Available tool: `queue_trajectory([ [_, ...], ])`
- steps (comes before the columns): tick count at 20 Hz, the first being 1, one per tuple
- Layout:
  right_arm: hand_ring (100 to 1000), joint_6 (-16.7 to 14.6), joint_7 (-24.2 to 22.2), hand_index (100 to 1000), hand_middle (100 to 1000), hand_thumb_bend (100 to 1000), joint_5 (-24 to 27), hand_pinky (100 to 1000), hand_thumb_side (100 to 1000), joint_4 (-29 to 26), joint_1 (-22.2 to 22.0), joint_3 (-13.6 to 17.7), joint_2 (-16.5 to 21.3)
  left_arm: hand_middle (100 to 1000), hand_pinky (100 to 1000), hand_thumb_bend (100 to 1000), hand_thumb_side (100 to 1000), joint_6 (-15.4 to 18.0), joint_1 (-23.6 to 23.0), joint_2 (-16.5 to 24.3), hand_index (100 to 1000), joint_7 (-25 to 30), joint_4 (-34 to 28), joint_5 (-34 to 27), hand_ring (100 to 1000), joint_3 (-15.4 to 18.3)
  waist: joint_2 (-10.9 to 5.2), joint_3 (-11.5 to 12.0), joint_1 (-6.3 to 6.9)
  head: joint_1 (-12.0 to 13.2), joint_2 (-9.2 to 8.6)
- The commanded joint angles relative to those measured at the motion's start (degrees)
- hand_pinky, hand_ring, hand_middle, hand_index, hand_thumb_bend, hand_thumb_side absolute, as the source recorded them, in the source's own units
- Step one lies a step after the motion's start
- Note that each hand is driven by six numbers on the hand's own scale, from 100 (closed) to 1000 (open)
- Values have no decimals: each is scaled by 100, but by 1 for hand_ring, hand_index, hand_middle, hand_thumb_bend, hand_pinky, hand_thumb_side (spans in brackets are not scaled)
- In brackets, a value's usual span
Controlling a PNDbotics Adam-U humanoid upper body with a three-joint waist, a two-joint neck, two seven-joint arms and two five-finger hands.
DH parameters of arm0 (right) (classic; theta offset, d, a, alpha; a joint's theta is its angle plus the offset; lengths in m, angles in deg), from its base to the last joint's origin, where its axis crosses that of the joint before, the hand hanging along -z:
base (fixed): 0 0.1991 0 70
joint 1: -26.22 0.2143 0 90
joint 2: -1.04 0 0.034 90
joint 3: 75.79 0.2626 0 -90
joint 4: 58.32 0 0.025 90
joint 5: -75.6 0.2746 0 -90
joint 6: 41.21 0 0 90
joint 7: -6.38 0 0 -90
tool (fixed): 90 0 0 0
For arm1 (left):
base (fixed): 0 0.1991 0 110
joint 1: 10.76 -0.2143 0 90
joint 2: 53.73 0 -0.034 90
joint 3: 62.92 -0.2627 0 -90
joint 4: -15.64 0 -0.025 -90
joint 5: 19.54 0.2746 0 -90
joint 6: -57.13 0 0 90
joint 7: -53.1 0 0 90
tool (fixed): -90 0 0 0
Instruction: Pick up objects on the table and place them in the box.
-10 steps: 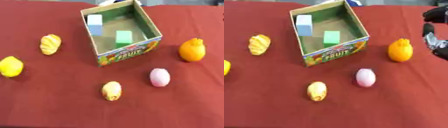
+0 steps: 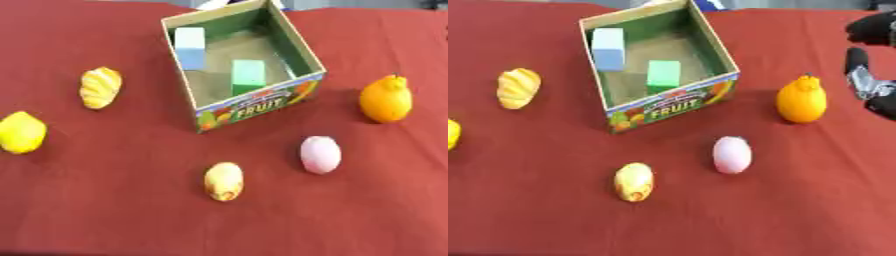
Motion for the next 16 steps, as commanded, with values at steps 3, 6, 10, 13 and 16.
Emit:
queue_trajectory([
  [3,813,264,-395,798,775,100,-522,858,216,-83,-163,-48,973,575,737,100,520,-3,-5,189,822,0,-88,-4,603,12,-85,-21,-35,51,7],
  [6,828,286,-869,807,785,100,-859,867,198,-83,-187,-146,1322,575,736,100,521,-7,-20,219,822,5,-88,-5,603,4,-88,-32,-63,65,-4],
  [10,843,222,-1664,816,794,100,-1198,874,203,-83,-107,-347,1582,575,736,100,523,-9,-18,250,822,27,-88,-17,603,-20,-91,-27,-97,50,-30],
  [13,850,216,-2206,821,790,100,-1327,878,210,-83,-45,-505,1702,575,736,100,523,-11,-15,268,822,45,-88,-28,602,-37,-89,-9,-111,29,-49],
  [16,857,207,-2669,826,798,100,-1349,882,309,-83,74,-619,1761,574,735,100,522,-16,-11,276,822,61,-88,-42,602,-51,-83,15,-115,-3,-58],
])
